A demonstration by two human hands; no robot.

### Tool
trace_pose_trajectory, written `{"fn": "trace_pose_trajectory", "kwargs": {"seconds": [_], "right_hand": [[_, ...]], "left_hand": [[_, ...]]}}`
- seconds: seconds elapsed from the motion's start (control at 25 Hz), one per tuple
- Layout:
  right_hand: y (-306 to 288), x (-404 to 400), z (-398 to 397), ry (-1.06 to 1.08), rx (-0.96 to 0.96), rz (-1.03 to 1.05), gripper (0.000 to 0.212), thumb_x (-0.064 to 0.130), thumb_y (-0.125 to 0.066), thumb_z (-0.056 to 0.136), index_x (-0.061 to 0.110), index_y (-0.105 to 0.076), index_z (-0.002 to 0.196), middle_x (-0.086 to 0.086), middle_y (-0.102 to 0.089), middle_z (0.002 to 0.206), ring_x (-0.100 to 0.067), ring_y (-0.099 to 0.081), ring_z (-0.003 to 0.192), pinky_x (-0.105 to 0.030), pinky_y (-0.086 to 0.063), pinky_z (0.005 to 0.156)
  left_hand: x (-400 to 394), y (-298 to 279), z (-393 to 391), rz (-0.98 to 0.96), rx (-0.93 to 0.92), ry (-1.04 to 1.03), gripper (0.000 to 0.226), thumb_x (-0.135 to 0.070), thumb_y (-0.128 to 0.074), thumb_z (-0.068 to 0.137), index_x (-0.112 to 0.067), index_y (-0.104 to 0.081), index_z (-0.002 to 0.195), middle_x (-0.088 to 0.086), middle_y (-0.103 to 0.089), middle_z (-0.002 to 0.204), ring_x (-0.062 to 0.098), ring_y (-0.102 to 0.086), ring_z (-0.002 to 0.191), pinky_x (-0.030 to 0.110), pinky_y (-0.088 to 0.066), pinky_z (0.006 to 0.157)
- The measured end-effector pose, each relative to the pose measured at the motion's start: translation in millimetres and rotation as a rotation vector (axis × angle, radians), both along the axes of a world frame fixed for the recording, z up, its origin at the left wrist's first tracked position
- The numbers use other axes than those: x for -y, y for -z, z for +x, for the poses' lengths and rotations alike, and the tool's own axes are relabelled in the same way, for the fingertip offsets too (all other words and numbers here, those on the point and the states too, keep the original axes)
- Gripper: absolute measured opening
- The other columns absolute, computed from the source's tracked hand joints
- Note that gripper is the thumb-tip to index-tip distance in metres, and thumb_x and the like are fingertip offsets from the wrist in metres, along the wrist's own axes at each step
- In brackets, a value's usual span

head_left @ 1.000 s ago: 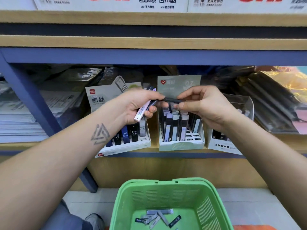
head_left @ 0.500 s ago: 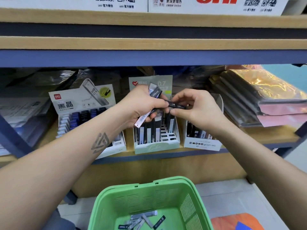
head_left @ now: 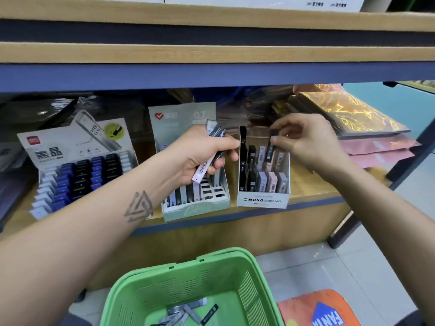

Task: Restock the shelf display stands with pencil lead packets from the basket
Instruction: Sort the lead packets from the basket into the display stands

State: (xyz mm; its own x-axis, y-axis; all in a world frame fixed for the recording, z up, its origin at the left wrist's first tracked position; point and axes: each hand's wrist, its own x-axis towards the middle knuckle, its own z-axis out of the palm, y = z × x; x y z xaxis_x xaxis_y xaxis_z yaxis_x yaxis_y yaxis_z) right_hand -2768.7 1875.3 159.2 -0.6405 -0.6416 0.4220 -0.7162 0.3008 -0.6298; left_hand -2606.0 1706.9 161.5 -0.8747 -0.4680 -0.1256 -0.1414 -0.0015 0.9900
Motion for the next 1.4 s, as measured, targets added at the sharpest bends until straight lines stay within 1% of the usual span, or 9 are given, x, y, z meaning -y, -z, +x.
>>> {"fn": "trace_pose_trajectory", "kwargs": {"seconds": [0.2,0.4,0.56,0.76,1.0,1.12,1.28,1.32,1.4], "right_hand": [[-6,-7,-17,0.099,0.066,-0.110,0.019,0.016,-0.083,0.081,0.027,-0.075,0.095,0.007,-0.072,0.093,-0.012,-0.069,0.090,-0.038,-0.059,0.086],[-9,10,-11,0.044,-0.018,0.023,0.023,0.015,-0.083,0.082,0.019,-0.074,0.102,0.003,-0.070,0.091,-0.013,-0.066,0.086,-0.025,-0.052,0.076],[-3,18,-10,0.043,-0.005,0.058,0.017,0.013,-0.084,0.080,0.019,-0.074,0.093,0.004,-0.069,0.084,-0.010,-0.065,0.080,-0.021,-0.049,0.069],[20,30,-5,0.086,-0.063,0.103,0.014,0.013,-0.081,0.083,0.018,-0.074,0.093,0.002,-0.068,0.084,-0.007,-0.063,0.073,-0.012,-0.042,0.056],[40,41,-2,0.066,-0.144,0.170,0.014,0.011,-0.081,0.082,0.016,-0.072,0.093,0.000,-0.067,0.083,-0.019,-0.064,0.079,-0.027,-0.045,0.069],[46,41,1,0.059,-0.190,0.211,0.015,0.006,-0.074,0.087,0.013,-0.075,0.100,-0.008,-0.073,0.093,-0.021,-0.066,0.083,-0.027,-0.048,0.075],[36,37,6,0.104,-0.281,0.173,0.026,0.005,-0.063,0.090,0.019,-0.076,0.107,-0.005,-0.076,0.101,-0.024,-0.070,0.092,-0.039,-0.058,0.082],[30,36,10,0.067,-0.226,0.126,0.023,0.006,-0.063,0.091,0.019,-0.076,0.105,-0.003,-0.077,0.097,-0.021,-0.071,0.088,-0.039,-0.059,0.081],[16,36,31,-0.131,0.178,0.015,0.013,0.006,-0.066,0.092,0.011,-0.073,0.102,-0.008,-0.076,0.085,-0.021,-0.073,0.074,-0.037,-0.060,0.072]], "left_hand": [[-1,3,-3,0.023,-0.003,-0.008,0.007,-0.009,-0.068,0.091,-0.003,-0.067,0.094,0.016,-0.066,0.076,0.014,-0.044,0.045,0.020,-0.031,0.037],[1,4,0,0.029,0.007,-0.005,0.012,-0.008,-0.067,0.092,0.001,-0.066,0.101,0.018,-0.065,0.076,0.015,-0.044,0.046,0.020,-0.032,0.037],[5,4,2,0.020,0.005,-0.011,0.012,-0.007,-0.067,0.091,0.000,-0.066,0.101,0.017,-0.065,0.075,0.015,-0.044,0.045,0.020,-0.032,0.037],[3,4,3,0.002,0.014,0.001,0.008,-0.007,-0.067,0.091,-0.001,-0.066,0.097,0.016,-0.065,0.073,0.014,-0.044,0.045,0.020,-0.032,0.037],[4,5,4,0.007,0.014,0.005,0.012,-0.007,-0.068,0.091,0.000,-0.066,0.101,0.017,-0.065,0.075,0.015,-0.044,0.045,0.019,-0.032,0.037],[3,5,4,0.017,0.012,0.009,0.011,-0.007,-0.067,0.091,0.000,-0.066,0.100,0.018,-0.065,0.076,0.015,-0.043,0.045,0.019,-0.031,0.037],[1,6,4,0.069,0.036,0.001,0.009,-0.010,-0.066,0.093,-0.003,-0.062,0.097,0.013,-0.061,0.067,0.014,-0.043,0.044,0.018,-0.032,0.036],[0,6,3,0.087,0.038,-0.022,0.008,-0.011,-0.065,0.094,-0.006,-0.060,0.095,0.011,-0.058,0.063,0.014,-0.043,0.043,0.018,-0.031,0.036],[-1,7,1,0.145,-0.001,-0.111,0.008,-0.012,-0.063,0.096,-0.008,-0.056,0.094,0.007,-0.053,0.059,0.013,-0.042,0.041,0.017,-0.031,0.036]]}}
